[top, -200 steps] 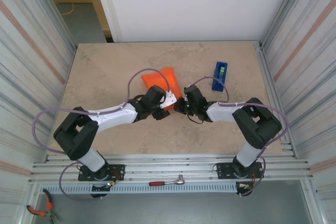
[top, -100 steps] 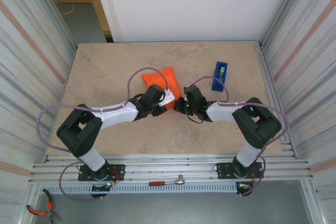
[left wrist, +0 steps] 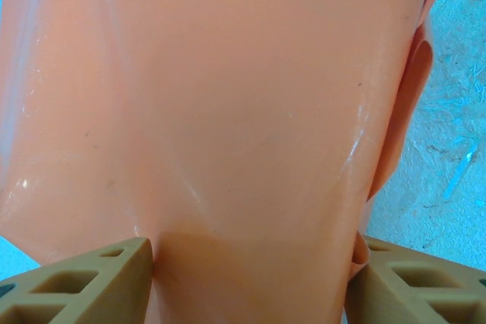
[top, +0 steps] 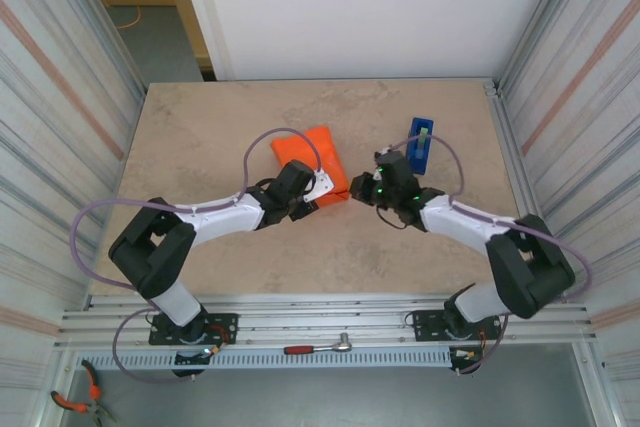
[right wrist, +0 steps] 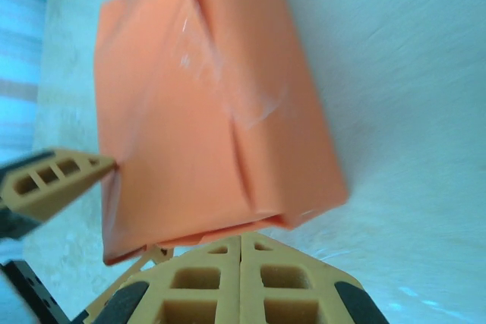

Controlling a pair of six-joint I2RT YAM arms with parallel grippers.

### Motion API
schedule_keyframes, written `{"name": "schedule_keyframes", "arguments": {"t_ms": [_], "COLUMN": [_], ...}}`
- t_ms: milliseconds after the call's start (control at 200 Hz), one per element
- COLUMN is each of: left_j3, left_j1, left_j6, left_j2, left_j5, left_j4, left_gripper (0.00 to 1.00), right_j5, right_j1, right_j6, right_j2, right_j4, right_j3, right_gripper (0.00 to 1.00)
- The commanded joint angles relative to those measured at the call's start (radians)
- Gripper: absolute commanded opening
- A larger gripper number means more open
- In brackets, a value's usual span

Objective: Wrap the gift box in paper

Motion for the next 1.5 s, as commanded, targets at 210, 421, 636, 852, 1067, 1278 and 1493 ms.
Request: {"name": "schedule_keyframes", "arguments": {"t_ms": [210, 421, 636, 852, 1067, 1278, 1493], "left_j3": [0.012, 0.013, 0.014, 0.018, 0.017, 0.018, 0.017], "left_j1": [0.005, 0.005, 0.005, 0.005, 0.005, 0.005, 0.005], "left_j6": [-0.011, -0.011, -0.011, -0.011, -0.011, -0.011, -0.012], "left_j2": [0.021, 0.023, 0.026, 0.028, 0.029, 0.029, 0.028], "left_j5": [0.012, 0.008, 0.007, 0.007, 0.007, 0.007, 0.007], "left_j4": [-0.039, -0.043, -0.048, -0.053, -0.054, -0.054, -0.054], "left_gripper": [0.64, 0.63, 0.63, 0.63, 0.63, 0.63, 0.62], "right_j5": [-0.257, -0.438, -0.504, -0.561, -0.58, -0.588, -0.603], "right_j1": [-0.462, -0.655, -0.714, -0.723, -0.723, -0.723, -0.723], "right_j6": [-0.08, -0.037, -0.024, -0.025, -0.02, -0.019, -0.017], "right_j2": [-0.033, 0.167, 0.309, 0.395, 0.439, 0.465, 0.481], "right_j4": [-0.154, -0.108, -0.06, -0.025, -0.006, 0.0, 0.003], "right_j3": [0.087, 0.218, 0.285, 0.326, 0.342, 0.347, 0.358], "right_gripper": [0.43, 0.46, 0.44, 0.38, 0.35, 0.35, 0.29]}}
